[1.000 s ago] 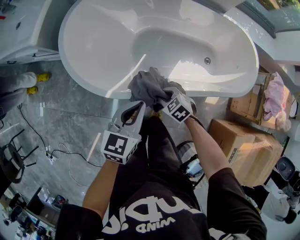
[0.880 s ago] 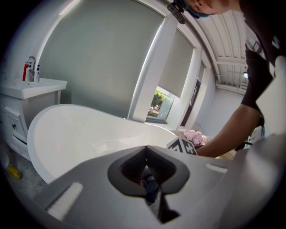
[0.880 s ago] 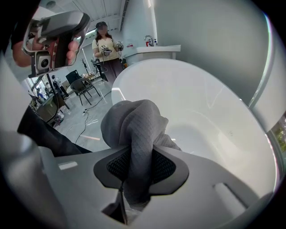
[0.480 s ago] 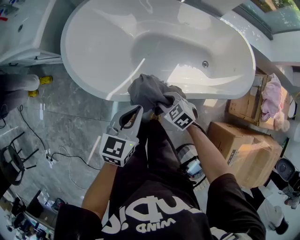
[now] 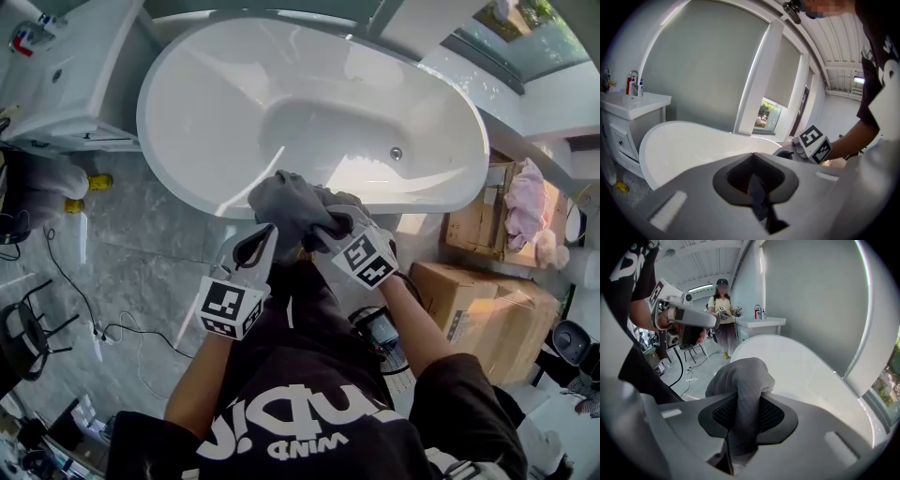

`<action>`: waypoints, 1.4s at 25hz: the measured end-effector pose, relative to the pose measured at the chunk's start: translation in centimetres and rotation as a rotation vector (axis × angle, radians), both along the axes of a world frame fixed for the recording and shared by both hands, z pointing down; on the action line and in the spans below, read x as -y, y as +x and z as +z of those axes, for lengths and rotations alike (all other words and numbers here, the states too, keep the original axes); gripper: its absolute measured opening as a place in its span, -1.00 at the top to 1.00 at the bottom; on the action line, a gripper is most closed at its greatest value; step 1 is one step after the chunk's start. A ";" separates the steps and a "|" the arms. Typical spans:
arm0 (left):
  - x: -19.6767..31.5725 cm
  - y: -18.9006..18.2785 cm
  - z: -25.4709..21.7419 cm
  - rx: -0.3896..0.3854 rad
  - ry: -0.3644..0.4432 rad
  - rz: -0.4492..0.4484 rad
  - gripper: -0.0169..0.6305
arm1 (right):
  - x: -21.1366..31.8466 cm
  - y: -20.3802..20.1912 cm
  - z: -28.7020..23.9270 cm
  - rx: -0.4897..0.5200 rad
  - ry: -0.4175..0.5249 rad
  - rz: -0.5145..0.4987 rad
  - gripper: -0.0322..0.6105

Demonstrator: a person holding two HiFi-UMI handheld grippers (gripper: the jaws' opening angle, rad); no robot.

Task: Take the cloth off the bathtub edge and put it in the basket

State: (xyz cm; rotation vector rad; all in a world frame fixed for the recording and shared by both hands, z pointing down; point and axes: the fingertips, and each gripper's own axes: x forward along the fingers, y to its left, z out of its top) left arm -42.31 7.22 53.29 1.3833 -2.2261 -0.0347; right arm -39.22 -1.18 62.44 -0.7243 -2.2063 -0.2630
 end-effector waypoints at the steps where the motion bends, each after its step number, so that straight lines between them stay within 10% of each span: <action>1: -0.2 0.1 -0.7 0.004 0.003 -0.002 0.96 | 0.0 0.1 -1.2 0.014 0.000 0.002 0.56; 20: 1.4 1.8 -8.1 0.063 0.056 0.096 0.96 | 2.1 2.7 -12.6 0.192 -0.017 0.187 0.56; 35: 5.3 6.4 -10.5 0.071 0.075 0.455 0.96 | 3.1 8.3 -15.9 0.253 0.030 0.531 0.56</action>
